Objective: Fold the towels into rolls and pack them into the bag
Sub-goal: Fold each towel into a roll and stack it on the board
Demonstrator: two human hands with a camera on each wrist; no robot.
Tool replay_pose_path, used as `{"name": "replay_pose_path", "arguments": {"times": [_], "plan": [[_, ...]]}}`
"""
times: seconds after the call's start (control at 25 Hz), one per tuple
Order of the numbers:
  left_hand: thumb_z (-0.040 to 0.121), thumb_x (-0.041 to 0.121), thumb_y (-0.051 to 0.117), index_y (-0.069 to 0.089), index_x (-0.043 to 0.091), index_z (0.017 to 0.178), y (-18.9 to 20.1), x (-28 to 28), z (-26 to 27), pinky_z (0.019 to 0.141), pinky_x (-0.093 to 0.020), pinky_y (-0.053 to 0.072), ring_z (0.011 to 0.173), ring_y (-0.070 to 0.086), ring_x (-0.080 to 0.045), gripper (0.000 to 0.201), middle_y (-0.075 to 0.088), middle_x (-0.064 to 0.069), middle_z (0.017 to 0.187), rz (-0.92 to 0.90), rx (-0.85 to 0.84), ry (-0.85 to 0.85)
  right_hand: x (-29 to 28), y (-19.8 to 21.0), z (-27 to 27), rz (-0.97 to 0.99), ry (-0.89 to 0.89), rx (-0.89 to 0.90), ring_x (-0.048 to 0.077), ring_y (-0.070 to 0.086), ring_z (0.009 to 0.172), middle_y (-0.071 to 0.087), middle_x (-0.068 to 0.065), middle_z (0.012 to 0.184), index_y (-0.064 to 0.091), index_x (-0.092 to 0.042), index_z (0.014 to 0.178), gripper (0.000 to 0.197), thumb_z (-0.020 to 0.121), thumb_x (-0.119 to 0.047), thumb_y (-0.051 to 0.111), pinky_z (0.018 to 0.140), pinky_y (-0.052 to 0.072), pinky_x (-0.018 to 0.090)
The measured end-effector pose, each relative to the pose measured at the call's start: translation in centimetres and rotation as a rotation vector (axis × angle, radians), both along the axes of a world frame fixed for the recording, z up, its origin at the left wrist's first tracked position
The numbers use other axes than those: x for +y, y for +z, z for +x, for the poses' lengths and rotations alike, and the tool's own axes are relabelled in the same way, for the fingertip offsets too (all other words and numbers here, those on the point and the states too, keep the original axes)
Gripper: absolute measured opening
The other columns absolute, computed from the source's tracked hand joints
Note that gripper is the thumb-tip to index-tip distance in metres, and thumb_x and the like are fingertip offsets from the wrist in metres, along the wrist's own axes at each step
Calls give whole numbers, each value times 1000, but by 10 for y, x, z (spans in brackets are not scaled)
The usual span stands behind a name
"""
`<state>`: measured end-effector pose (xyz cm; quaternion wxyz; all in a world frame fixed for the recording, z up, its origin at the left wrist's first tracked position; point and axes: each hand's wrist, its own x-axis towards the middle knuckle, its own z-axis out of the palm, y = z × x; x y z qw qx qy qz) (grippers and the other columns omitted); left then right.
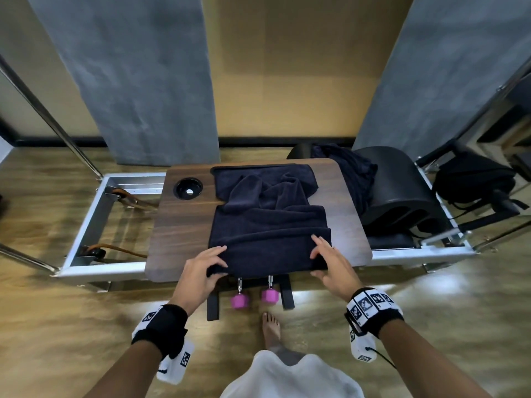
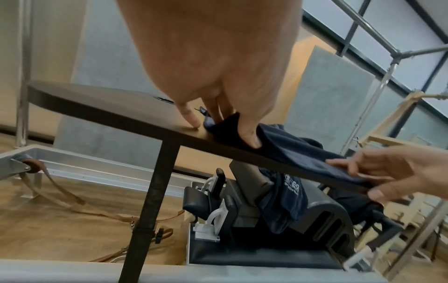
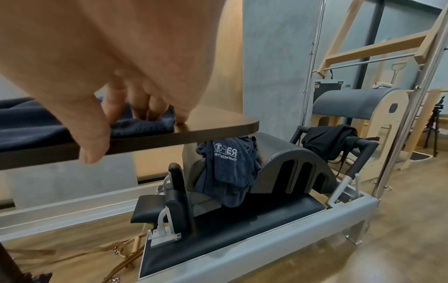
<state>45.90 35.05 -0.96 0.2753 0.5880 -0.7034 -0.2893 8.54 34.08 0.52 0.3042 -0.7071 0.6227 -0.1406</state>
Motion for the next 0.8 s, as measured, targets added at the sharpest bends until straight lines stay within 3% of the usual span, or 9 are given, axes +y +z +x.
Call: {"name": "replay_pose_path", "arguments": {"times": [0.08,0.2,0.28,0.44,0.56,0.64,0.72,0.8], "plan": [[85,-9,80,79,18,93,2,-9,4,105,-38,55,117,71,-13,28,78,3,118,21,202,100,-3,2,-5,-12,18,-29,13,33,154,43,-6,163,64,-18,101,23,90,-1,75,126,26,35],[92,2,78,81,24,93,10,-34,8,89,-36,59,91,73,-2,22,80,11,93,55,340,198,-23,16,-12,-50,-90,-96,16,63,127,72,-1,131,74,-15,103,12,98,-6,69,110,45,28],[94,4,76,80,25,92,18,-56,5,87,-39,59,89,73,-7,21,80,7,92,36,422,241,-47,31,-16,-130,-155,-133,12,69,103,76,-4,105,76,-16,106,14,99,-8,68,96,53,31],[98,8,73,81,22,97,42,-115,-8,85,-35,59,95,75,-13,17,81,5,95,-60,495,323,-121,65,-17,-298,-276,-230,-13,66,87,72,-19,85,81,-16,95,8,94,-10,76,83,45,5],[100,14,73,80,14,104,58,-173,-15,87,-33,57,97,75,-13,9,80,3,97,-125,499,413,-190,85,-18,-297,-304,-287,-6,69,89,76,-17,86,82,-22,91,6,91,-17,80,84,49,13],[100,17,73,78,11,103,65,-211,-18,87,-32,56,92,73,-12,9,80,0,95,-133,491,492,-234,90,-22,-225,-256,-392,1,72,94,78,-12,92,82,-23,93,14,90,-9,80,86,51,14],[99,21,74,78,8,100,62,-242,-19,86,-32,54,88,71,-15,13,79,-4,93,-97,444,556,-271,88,-25,-147,-226,-456,15,74,103,79,-1,97,81,-15,101,23,90,4,75,89,54,16],[98,18,76,77,3,97,50,-271,-21,89,-38,54,91,71,-25,16,78,-11,94,-28,363,612,-304,78,-24,-84,-270,-392,26,74,104,79,8,98,81,-9,102,21,89,6,75,96,58,30]]}}
